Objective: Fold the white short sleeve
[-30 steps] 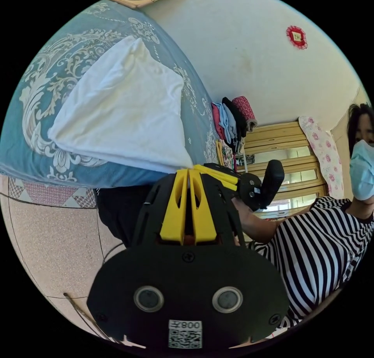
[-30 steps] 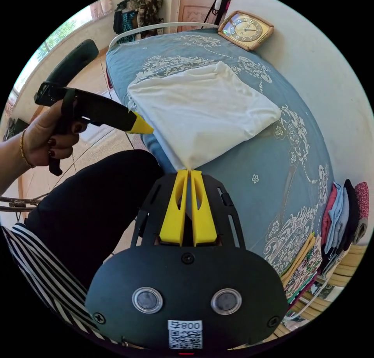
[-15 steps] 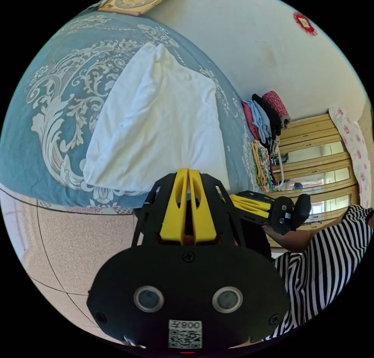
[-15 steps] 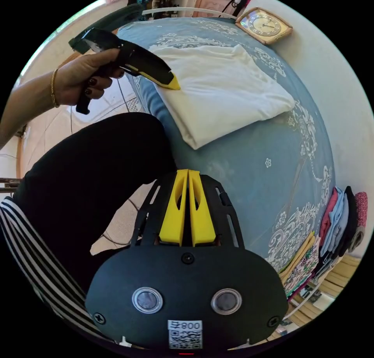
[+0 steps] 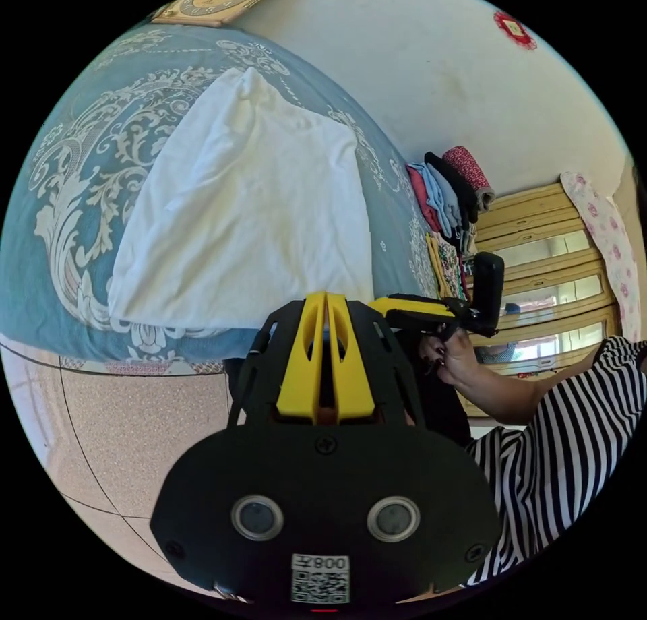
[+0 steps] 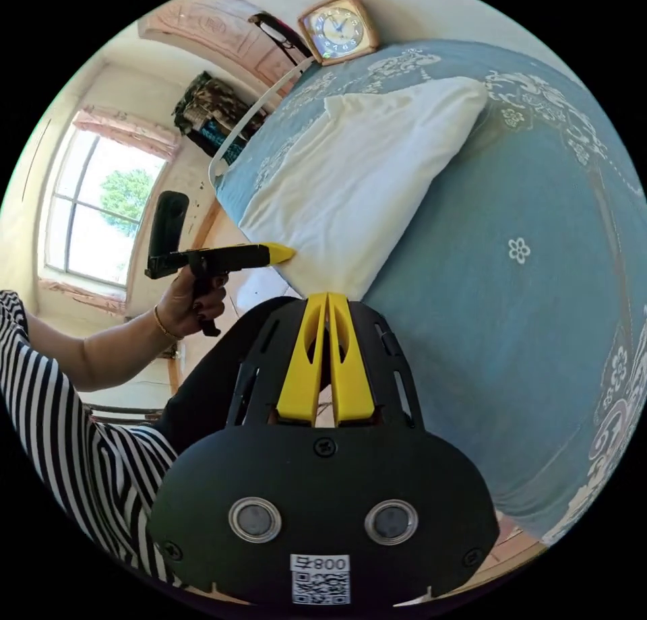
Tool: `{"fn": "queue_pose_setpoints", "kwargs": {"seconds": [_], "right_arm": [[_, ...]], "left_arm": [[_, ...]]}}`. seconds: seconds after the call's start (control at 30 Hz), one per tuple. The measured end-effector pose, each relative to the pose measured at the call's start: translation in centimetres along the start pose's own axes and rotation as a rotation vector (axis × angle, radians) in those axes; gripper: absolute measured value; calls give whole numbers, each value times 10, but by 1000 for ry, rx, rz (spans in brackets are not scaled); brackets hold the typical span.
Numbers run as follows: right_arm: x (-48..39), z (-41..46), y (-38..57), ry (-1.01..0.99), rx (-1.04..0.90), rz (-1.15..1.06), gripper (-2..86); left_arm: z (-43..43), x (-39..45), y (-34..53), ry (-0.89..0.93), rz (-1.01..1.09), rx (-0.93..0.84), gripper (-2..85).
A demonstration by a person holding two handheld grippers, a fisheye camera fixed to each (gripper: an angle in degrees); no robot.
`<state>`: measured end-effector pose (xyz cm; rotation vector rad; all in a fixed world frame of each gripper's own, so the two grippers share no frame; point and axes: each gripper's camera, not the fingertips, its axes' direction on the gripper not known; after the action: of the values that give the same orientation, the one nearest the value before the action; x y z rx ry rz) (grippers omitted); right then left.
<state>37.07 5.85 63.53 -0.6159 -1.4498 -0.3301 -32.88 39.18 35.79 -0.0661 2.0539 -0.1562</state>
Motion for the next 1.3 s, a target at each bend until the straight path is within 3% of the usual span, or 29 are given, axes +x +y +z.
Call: {"fn": "queue_pose_setpoints", "kwargs": {"seconds": [0.2,0.37,0.5,0.83,1.1,1.3], "right_arm": [[52,-71,-5,-242,35,192,50],[93,-111,-10,-413,46,349,80],[107,-129,-19,-460,27,408,89],[114,-172,-54,-563,32,457,106],[108,-180,-69,-680,60,530,87],[90,-189,-80,-662,34,526,35]], "left_arm": [[9,50,13,-65,249,-34,53],[55,107,25,-295,573,-193,75],[73,117,32,-469,664,-239,46],[15,100,22,-330,545,-139,9],[-33,81,5,-319,541,-124,18],[-113,29,-7,-198,311,-27,42]]}}
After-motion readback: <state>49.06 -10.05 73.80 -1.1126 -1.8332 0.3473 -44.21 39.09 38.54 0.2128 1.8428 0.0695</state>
